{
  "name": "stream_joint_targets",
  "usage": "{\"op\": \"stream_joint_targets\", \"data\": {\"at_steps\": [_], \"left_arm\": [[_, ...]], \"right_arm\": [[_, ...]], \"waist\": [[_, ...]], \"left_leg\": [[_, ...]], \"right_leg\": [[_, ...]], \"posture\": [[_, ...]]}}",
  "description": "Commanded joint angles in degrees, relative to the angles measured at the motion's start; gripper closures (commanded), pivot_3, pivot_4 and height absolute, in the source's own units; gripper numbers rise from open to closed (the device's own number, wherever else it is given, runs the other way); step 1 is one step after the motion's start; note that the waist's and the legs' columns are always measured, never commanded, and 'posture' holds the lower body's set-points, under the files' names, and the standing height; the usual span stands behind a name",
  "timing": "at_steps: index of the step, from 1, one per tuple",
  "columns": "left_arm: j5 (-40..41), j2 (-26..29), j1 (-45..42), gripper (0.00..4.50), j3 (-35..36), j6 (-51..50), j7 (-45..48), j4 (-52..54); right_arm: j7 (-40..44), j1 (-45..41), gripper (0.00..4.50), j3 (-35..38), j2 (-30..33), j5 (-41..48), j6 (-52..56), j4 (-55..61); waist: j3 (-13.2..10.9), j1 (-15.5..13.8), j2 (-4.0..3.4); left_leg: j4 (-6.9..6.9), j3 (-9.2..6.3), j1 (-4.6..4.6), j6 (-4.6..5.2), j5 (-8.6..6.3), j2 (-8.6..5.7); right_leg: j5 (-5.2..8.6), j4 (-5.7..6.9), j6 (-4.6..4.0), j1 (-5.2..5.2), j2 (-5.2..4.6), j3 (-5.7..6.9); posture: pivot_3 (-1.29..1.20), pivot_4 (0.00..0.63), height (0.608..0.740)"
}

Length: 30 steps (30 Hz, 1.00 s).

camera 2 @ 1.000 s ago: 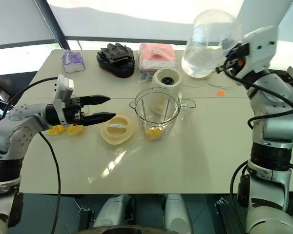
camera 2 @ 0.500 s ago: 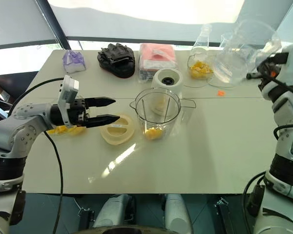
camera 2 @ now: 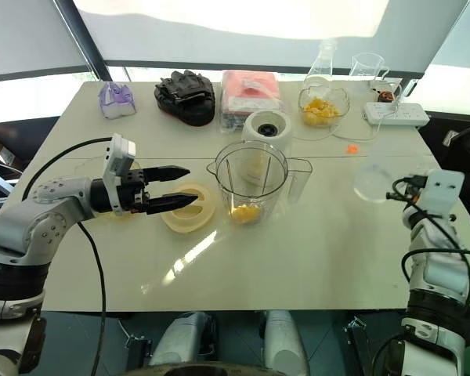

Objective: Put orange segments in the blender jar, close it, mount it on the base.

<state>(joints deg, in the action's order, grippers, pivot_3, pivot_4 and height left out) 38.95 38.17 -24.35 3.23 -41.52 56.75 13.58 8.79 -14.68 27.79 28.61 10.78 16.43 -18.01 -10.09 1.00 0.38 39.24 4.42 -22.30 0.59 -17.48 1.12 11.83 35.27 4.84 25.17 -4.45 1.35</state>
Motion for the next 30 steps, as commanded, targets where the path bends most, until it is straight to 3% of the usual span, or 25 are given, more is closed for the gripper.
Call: {"op": "stream_joint_targets", "data": {"at_steps": [1,6,9,16,30], "left_arm": [[0.3,0.4,-0.1,0.47,3.0,0.9,-1.4,-0.9],[-0.5,0.7,0.7,0.47,3.6,1.8,-2.0,-2.3],[-0.5,0.6,0.7,0.47,3.8,1.7,-2.1,-2.4],[-0.6,0.5,0.9,0.47,3.8,2.0,-2.2,-2.4],[-1.6,0.1,0.2,0.47,2.9,3.4,-1.8,-4.2]], "right_arm": [[-1.2,-2.4,4.43,0.5,0.6,-0.8,-7.2,-4.7],[-1.0,-3.7,4.43,-1.2,1.0,-2.0,-13.5,-12.9],[-0.6,-4.1,3.64,-1.7,1.0,-1.9,-15.6,-15.1],[-2.5,-3.5,0.06,-2.6,1.1,-3.2,-17.1,-16.2],[-5.9,5.6,0.02,-2.5,-1.9,-2.5,-14.4,-4.1]], "waist": [[0.0,0.2,0.00],[0.0,0.3,0.00],[0.0,0.2,0.00],[0.0,0.5,0.01],[0.0,1.4,0.01]], "left_leg": [[0.00,0.00,0.01,0.00,0.00,0.00],[0.00,0.03,0.04,0.00,0.00,0.00],[0.00,0.02,0.04,0.00,0.00,0.00],[0.00,0.04,0.23,-0.01,0.00,0.02],[0.00,0.03,0.49,-0.01,0.00,0.10]], "right_leg": [[0.00,0.00,0.00,0.00,0.00,-0.02],[0.00,0.01,0.00,0.00,0.00,-0.07],[0.00,0.00,0.01,0.00,0.00,-0.07],[-0.01,-0.01,0.01,-0.17,0.00,-0.10],[0.02,-0.01,-0.03,-0.42,-0.01,-0.12]], "posture": [[0.00,0.150,0.740],[0.00,0.150,0.740],[0.00,0.150,0.740],[0.00,0.150,0.740],[0.00,0.150,0.740]]}}
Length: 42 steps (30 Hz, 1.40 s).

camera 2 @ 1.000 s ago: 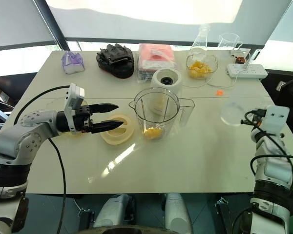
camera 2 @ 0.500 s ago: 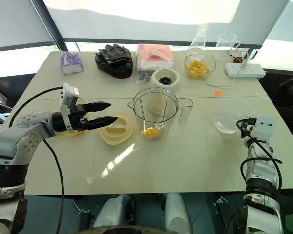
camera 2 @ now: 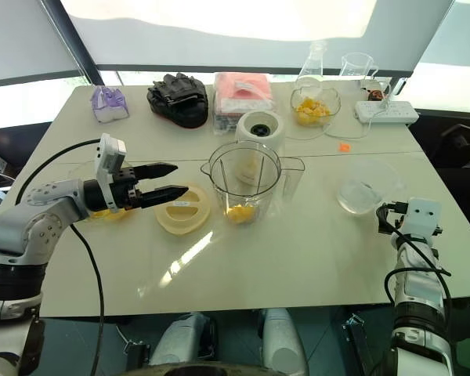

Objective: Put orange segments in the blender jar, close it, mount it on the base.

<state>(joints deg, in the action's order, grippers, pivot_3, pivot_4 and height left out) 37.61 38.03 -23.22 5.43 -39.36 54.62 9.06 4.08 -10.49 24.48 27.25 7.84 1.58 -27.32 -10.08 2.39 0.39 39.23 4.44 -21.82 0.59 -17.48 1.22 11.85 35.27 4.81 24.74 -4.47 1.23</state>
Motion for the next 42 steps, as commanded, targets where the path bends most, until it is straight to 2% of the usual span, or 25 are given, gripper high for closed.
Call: {"op": "stream_joint_targets", "data": {"at_steps": [1,5,9,11,13,18,22,25,27,30,34,36,42], "left_arm": [[-0.3,0.3,-1.0,0.47,0.7,1.4,0.4,0.0],[-2.2,1.4,-1.2,0.47,1.3,3.2,0.6,-2.1],[-6.8,3.6,-2.8,0.47,-0.1,6.8,1.6,-6.5],[-11.3,5.0,-3.9,0.47,-2.8,10.9,3.1,-10.2],[-15.6,5.9,-6.0,0.47,-6.1,15.3,5.6,-13.9],[-26.1,5.7,-15.2,0.47,-13.9,27.3,10.8,-28.2],[-33.7,3.8,-23.8,0.47,-19.2,39.6,14.8,-43.2],[-36.5,1.0,-30.2,0.47,-20.5,45.5,16.7,-53.5],[-37.5,-0.6,-32.9,0.47,-20.4,47.8,17.5,-58.3],[-38.7,-1.5,-34.8,0.47,-20.4,50.3,20.2,-62.3],[-43.2,-2.3,-36.8,0.47,-22.9,56.0,22.4,-67.9],[-46.5,-3.6,-38.9,0.47,-25.0,58.8,22.1,-71.6],[-52.2,-7.3,-42.7,0.47,-28.0,63.0,21.7,-78.5]], "right_arm": [[-1.4,2.3,0.02,0.9,-0.8,0.6,0.9,6.8],[-0.8,10.0,0.02,1.8,-2.7,2.1,2.8,19.9],[3.4,20.4,0.02,3.2,-3.6,6.8,6.9,36.5],[5.3,25.4,0.02,4.5,-3.0,8.4,9.0,42.6],[10.9,32.9,0.02,7.5,-1.7,13.0,10.9,49.7],[19.6,44.4,0.02,13.6,1.1,24.1,16.9,62.7],[22.3,49.2,0.02,17.5,3.5,29.1,21.8,68.8],[20.4,47.0,0.02,19.9,3.9,29.0,22.0,68.4],[19.3,45.1,0.02,20.4,3.6,29.0,22.5,67.1],[20.7,47.0,0.02,20.5,2.7,30.5,23.7,69.1],[25.6,56.4,0.02,24.5,3.0,39.1,27.9,75.2],[27.4,60.3,0.02,26.4,5.8,44.7,30.8,79.3],[23.2,61.7,0.02,29.0,12.9,56.5,34.1,86.0]], "waist": [[0.0,0.0,0.00],[0.0,-0.2,0.00],[0.0,-0.5,0.00],[0.0,-0.9,0.01],[0.0,-1.3,0.00],[0.0,-1.9,0.17],[0.1,-1.7,0.29],[0.1,-1.8,0.39],[0.1,-1.8,0.43],[0.1,-2.0,0.43],[0.1,-2.8,0.42],[0.1,-3.1,0.46],[0.1,-3.2,0.97]], "left_leg": [[0.00,0.00,0.00,0.00,0.00,0.08],[-0.04,-0.01,0.04,0.00,0.00,0.11],[-0.09,-0.01,0.05,-0.01,-0.01,0.16],[-0.09,0.01,0.06,-0.01,-0.01,0.16],[-0.09,0.08,0.16,-0.01,-0.02,0.16],[-0.08,0.04,0.17,0.01,-0.04,0.15],[-0.08,0.07,0.17,0.01,-0.04,0.18],[-0.08,0.03,0.03,0.04,-0.06,0.19],[-0.06,0.03,-0.25,0.04,-0.06,0.19],[-0.06,0.02,-0.63,0.11,-0.09,0.14],[-0.11,0.00,-0.68,0.41,-0.27,0.01],[-0.11,-0.05,-0.69,0.45,-0.29,0.05],[0.09,-0.04,-0.60,0.44,-0.29,0.11]], "right_leg": [[0.05,0.00,-0.08,0.00,0.00,0.00],[0.07,0.00,-0.10,-0.01,0.01,0.00],[0.12,-0.01,-0.10,-0.01,0.02,0.02],[0.13,-0.02,-0.11,-0.01,0.02,0.03],[0.13,-0.08,-0.12,-0.08,-0.01,0.03],[0.22,-0.17,-0.02,-0.14,-0.06,0.09],[0.23,-0.21,-0.01,-0.14,-0.08,0.10],[0.18,-0.23,-0.09,-0.05,-0.09,0.22],[0.12,-0.26,-0.18,0.17,-0.08,0.24],[0.12,-0.22,-0.15,0.54,-0.07,0.27],[0.22,-0.15,0.02,0.57,-0.01,0.39],[0.22,-0.19,0.02,0.58,-0.02,0.39],[0.21,-0.47,-0.04,0.27,-0.22,0.39]], "posture": [[0.00,0.150,0.740],[0.00,0.150,0.740],[0.00,0.150,0.740],[0.00,0.150,0.740],[0.00,0.150,0.740],[0.00,0.150,0.740],[0.00,0.150,0.740],[0.00,0.150,0.740],[0.00,0.150,0.740],[0.00,0.150,0.740],[0.00,0.150,0.740],[0.00,0.150,0.740],[0.00,0.150,0.740]]}}
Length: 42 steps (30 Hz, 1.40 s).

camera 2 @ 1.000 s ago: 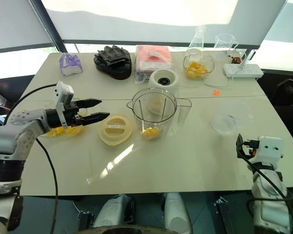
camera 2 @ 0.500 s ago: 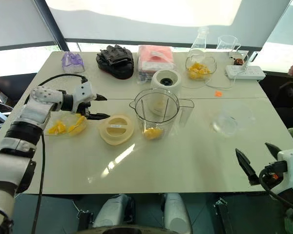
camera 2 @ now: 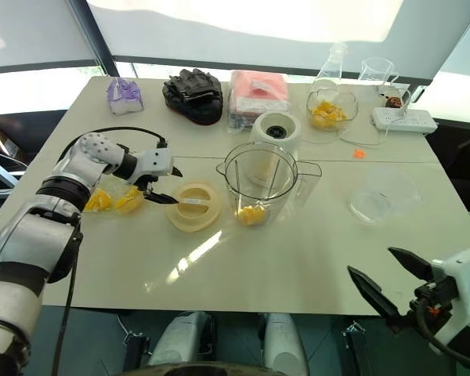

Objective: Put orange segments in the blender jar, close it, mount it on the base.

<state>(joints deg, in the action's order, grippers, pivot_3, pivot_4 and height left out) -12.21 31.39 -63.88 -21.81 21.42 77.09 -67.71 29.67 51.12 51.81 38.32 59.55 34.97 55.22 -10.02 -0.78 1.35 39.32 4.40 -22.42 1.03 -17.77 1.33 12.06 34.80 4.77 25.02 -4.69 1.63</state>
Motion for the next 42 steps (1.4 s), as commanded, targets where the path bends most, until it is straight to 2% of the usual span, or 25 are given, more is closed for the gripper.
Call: {"op": "stream_joint_targets", "data": {"at_steps": [1,7,15,18,20,24,30,33,36,42], "left_arm": [[-2.9,-1.1,-2.3,0.47,-0.8,2.6,-1.1,-2.4],[-5.7,-3.5,-2.0,0.47,-1.3,1.7,-1.6,-5.0],[-8.2,-8.2,-1.3,0.47,-1.8,-3.3,-5.0,-7.3],[-10.4,-8.6,-1.2,1.29,-3.1,-2.5,-6.6,-7.5],[-11.4,-8.4,-1.1,2.08,-3.8,-1.5,-6.8,-7.5],[-11.8,-8.2,-1.0,4.17,-3.5,-1.1,-7.5,-7.6],[-10.7,-7.7,-1.1,4.26,-2.0,-0.9,-9.2,-7.3],[-5.6,-8.2,-3.5,4.26,3.0,-3.4,-7.6,-6.3],[0.4,-7.7,-8.1,4.26,8.6,-6.0,-1.0,-4.0],[6.4,-5.2,-20.3,4.26,14.9,-14.3,6.2,-1.7]], "right_arm": [[-3.4,0.1,0.02,1.6,2.6,5.9,0.9,4.2],[-8.5,0.4,0.02,-2.5,8.5,10.9,-1.9,4.8],[-14.6,-2.6,0.02,-12.7,11.7,9.6,-5.5,4.8],[-16.4,-3.0,0.00,-14.8,12.0,8.6,-6.8,4.8],[-17.2,-2.8,0.00,-15.4,12.2,7.9,-7.5,4.8],[-17.7,-2.2,0.00,-16.6,12.1,6.5,-8.4,4.8],[-18.8,-4.3,0.00,-19.4,11.4,4.6,-7.5,4.8],[-18.8,-7.5,0.00,-22.2,10.6,3.1,-6.0,3.6],[-17.7,-9.5,0.00,-25.1,9.3,1.1,-4.9,1.7],[-15.9,-14.5,0.00,-30.3,7.1,-4.2,-3.2,-3.1]], "waist": [[0.0,0.0,0.02],[0.0,0.0,0.08],[0.1,-0.1,0.17],[0.3,-0.2,0.17],[0.4,-0.1,0.15],[0.5,-0.1,0.08],[0.6,-0.1,0.06],[0.5,-0.1,0.10],[0.5,-0.2,0.19],[0.5,0.0,0.26]], "left_leg": [[0.00,0.00,0.01,0.00,0.00,0.02],[-0.08,-0.02,-0.09,0.06,-0.04,0.02],[-0.08,-0.04,0.00,0.13,-0.08,0.00],[-0.05,-0.04,0.06,0.13,-0.08,-0.02],[-0.05,-0.06,0.23,0.13,-0.08,-0.02],[-0.03,-0.05,0.28,0.13,-0.07,0.02],[0.00,-0.05,0.32,0.13,-0.07,0.04],[0.00,-0.07,0.27,0.13,-0.06,0.04],[0.04,-0.08,0.00,0.13,-0.06,0.03],[0.06,-0.06,-0.32,0.22,-0.11,-0.17]], "right_leg": [[-0.01,-0.09,0.00,-0.04,0.00,0.01],[-0.04,-0.20,0.01,-0.02,0.05,0.05],[-0.03,-0.33,0.05,-0.22,0.03,0.08],[-0.07,-0.37,0.09,-0.31,0.02,0.07],[-0.08,-0.41,0.08,-0.49,0.02,0.08],[-0.14,-0.42,0.00,-0.50,0.03,0.08],[-0.17,-0.40,-0.02,-0.54,0.05,0.08],[-0.18,-0.40,-0.02,-0.50,0.06,0.09],[-0.21,-0.39,0.02,-0.30,0.07,0.11],[-0.23,-0.55,0.05,-0.11,0.05,0.12]], "posture": [[0.00,0.150,0.740],[0.00,0.150,0.740],[0.00,0.150,0.740],[0.00,0.150,0.740],[0.00,0.150,0.740],[0.00,0.150,0.740],[0.00,0.150,0.740],[0.00,0.150,0.740],[0.00,0.150,0.740],[0.00,0.150,0.740]]}}
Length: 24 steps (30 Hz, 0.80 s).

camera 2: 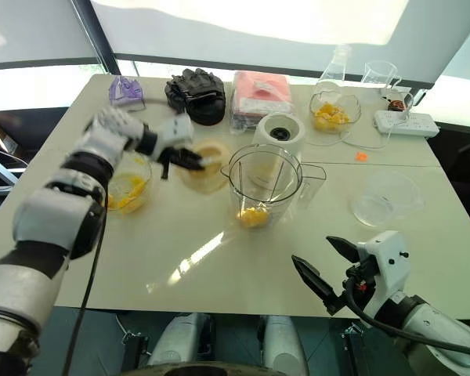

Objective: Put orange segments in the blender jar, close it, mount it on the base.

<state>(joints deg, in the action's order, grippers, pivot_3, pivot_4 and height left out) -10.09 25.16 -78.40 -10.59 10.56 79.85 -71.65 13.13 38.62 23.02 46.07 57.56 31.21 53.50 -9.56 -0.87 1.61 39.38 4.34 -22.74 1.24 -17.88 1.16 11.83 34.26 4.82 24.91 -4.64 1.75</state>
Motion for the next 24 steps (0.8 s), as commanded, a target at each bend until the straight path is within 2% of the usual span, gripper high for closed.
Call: {"op": "stream_joint_targets", "data": {"at_steps": [1,5,8,13,15,18,22,24], "left_arm": [[4.7,1.3,-7.2,4.26,4.2,-4.4,4.2,2.1],[2.8,3.4,-13.7,4.26,3.5,-3.1,4.6,0.6],[1.8,3.1,-19.3,4.26,2.9,-7.0,4.8,-1.1],[2.5,-2.3,-25.6,4.26,2.1,-17.2,11.8,-2.1],[4.4,-4.8,-26.4,4.26,1.6,-17.9,12.6,-1.5],[7.2,-5.4,-26.0,4.26,0.9,-16.2,12.6,-0.3],[16.6,-8.4,-24.1,4.26,-11.1,-20.4,12.6,4.5],[19.9,-8.5,-22.2,4.26,-16.6,-19.4,12.6,6.9]], "right_arm": [[0.7,-2.8,0.00,-2.0,-0.9,-2.8,1.0,-1.9],[1.9,-5.2,0.00,-4.1,-1.8,-5.0,1.9,-3.0],[2.2,-6.7,0.00,-4.7,-3.0,-6.9,2.3,-4.3],[0.5,-11.6,0.00,-6.0,-5.8,-10.4,2.5,-6.2],[0.2,-13.4,0.00,-7.4,-7.1,-11.7,2.5,-6.6],[0.1,-14.5,0.00,-8.6,-8.5,-13.1,3.0,-6.5],[-1.2,-16.9,0.00,-11.9,-12.2,-17.2,1.6,-7.9],[-1.7,-17.9,0.00,-13.1,-13.9,-19.3,1.0,-8.5]], "waist": [[0.0,0.1,-0.04],[0.0,0.2,-0.09],[0.0,0.1,-0.01],[0.0,-0.1,-0.02],[0.0,-0.1,-0.02],[0.0,0.3,-0.05],[0.0,0.3,-0.07],[0.0,0.1,-0.11]], "left_leg": [[0.00,0.00,-0.02,0.01,-0.01,-0.09],[-0.01,0.00,0.11,0.10,-0.06,-0.17],[-0.01,-0.01,0.11,0.10,-0.05,-0.15],[0.01,-0.03,0.11,0.09,-0.05,-0.16],[0.01,-0.07,0.11,0.09,-0.05,-0.19],[0.07,-0.08,0.05,0.10,-0.05,-0.21],[0.06,-0.10,0.06,0.11,-0.06,-0.17],[0.06,-0.14,0.13,0.11,-0.06,-0.17]], "right_leg": [[0.00,-0.02,0.00,0.00,-0.02,0.00],[0.04,0.01,0.06,-0.06,-0.04,-0.06],[0.06,0.10,0.08,-0.04,0.03,0.00],[0.08,0.09,0.07,-0.09,-0.02,-0.01],[0.09,0.05,0.08,-0.12,-0.06,-0.04],[0.08,0.04,0.09,-0.07,-0.06,-0.10],[0.11,0.30,0.22,0.09,0.02,-0.12],[0.16,0.42,0.19,0.09,0.02,-0.12]], "posture": [[0.00,0.150,0.740],[0.00,0.150,0.740],[0.00,0.150,0.740],[0.00,0.150,0.740],[0.00,0.150,0.740],[0.00,0.150,0.740],[0.00,0.150,0.740],[0.00,0.150,0.740]]}}
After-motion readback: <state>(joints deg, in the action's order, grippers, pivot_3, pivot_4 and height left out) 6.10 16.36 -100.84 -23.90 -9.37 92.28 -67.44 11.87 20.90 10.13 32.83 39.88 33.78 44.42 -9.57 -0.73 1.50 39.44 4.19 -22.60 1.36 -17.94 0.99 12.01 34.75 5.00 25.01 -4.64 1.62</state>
